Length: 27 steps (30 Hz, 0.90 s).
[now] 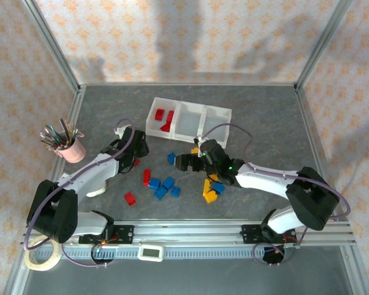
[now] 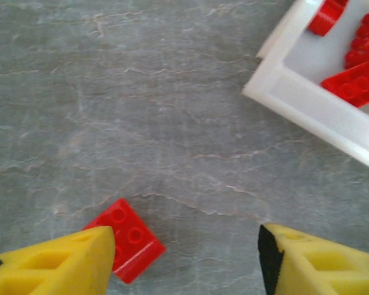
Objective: Sort the legos into containers by color
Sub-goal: Pick up the lego from the middle-left of the table.
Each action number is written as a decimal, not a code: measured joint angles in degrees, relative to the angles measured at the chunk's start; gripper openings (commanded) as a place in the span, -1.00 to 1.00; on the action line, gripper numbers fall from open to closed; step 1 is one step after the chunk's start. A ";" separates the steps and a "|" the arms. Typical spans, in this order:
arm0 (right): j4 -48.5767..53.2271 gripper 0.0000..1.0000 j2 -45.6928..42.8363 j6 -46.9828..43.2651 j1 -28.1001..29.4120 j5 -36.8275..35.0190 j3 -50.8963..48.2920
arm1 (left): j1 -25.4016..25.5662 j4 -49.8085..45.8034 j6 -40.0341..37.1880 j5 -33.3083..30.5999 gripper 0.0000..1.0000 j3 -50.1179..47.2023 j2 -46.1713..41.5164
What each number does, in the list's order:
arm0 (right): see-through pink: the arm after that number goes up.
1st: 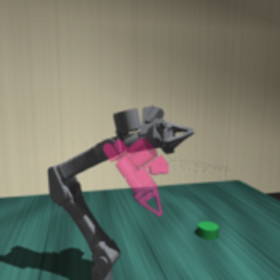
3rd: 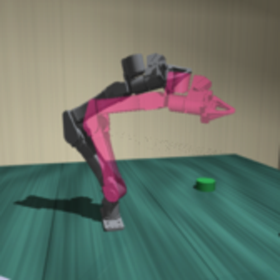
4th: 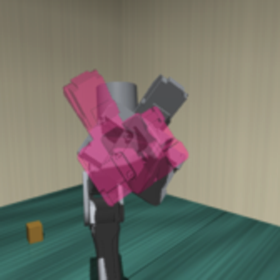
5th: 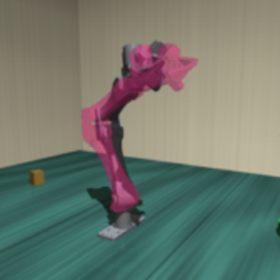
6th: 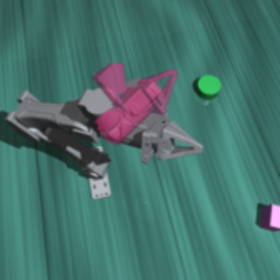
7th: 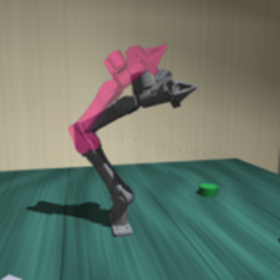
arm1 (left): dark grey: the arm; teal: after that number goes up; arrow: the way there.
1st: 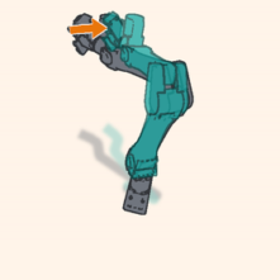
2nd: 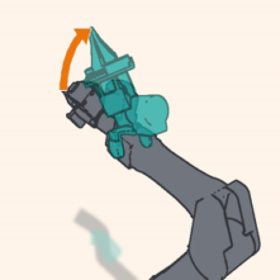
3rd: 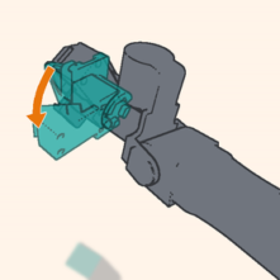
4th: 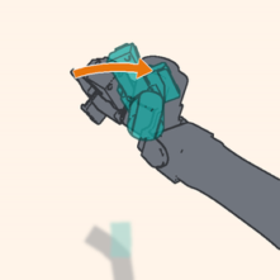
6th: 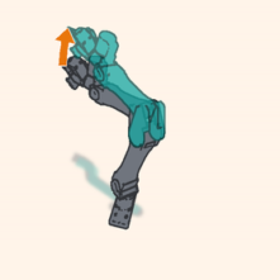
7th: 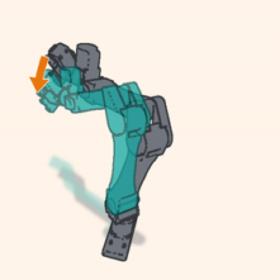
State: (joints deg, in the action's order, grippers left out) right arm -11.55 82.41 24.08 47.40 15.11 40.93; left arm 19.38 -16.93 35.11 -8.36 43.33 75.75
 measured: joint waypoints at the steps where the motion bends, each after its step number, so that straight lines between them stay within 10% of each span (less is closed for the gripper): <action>1: -0.39 0.99 0.35 0.37 0.35 0.13 0.00 | -0.46 0.04 0.52 -0.09 0.41 -0.35 0.04; 15: -1.33 0.99 1.29 1.03 0.90 -0.37 0.00 | -1.90 5.22 9.05 1.44 0.56 -6.69 5.22; 27: -1.33 0.99 1.29 1.03 0.90 -1.38 0.00 | -1.90 9.42 9.31 3.65 0.24 -3.78 12.20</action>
State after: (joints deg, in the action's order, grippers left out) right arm -12.88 83.70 25.10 48.29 13.74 40.93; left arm 17.47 -7.51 44.42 -4.71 39.55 87.94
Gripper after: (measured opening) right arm 0.998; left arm 0.642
